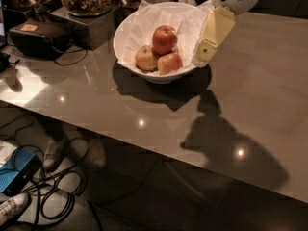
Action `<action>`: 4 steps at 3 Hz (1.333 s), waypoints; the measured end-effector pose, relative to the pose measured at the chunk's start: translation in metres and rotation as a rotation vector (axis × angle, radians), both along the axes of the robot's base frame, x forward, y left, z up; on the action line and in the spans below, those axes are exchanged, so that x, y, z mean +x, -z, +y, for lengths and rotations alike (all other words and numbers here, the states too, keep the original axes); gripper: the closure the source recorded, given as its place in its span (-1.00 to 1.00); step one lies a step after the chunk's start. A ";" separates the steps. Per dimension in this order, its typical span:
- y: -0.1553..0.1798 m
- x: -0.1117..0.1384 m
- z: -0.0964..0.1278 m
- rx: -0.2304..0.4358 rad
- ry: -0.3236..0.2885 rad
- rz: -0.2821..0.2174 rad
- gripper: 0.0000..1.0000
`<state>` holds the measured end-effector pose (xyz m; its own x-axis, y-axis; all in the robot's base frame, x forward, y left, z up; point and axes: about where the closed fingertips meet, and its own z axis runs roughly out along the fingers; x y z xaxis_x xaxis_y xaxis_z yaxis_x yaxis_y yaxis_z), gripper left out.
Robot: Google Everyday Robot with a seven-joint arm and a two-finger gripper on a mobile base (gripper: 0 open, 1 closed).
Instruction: Pick apple from white bowl
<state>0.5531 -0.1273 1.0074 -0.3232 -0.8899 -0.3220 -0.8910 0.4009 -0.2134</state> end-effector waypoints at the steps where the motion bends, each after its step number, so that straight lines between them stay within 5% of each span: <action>1: 0.000 0.024 0.017 0.078 0.009 0.034 -1.00; 2: -0.007 0.058 0.038 0.145 0.010 0.051 -1.00; 4: -0.010 0.078 0.043 0.226 0.031 0.000 -1.00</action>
Offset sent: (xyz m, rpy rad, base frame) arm 0.0935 0.0532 0.0225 0.2027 0.1174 -0.0070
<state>0.6308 -0.0839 1.0172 -0.3495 -0.7849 -0.5117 -0.8775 0.4656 -0.1148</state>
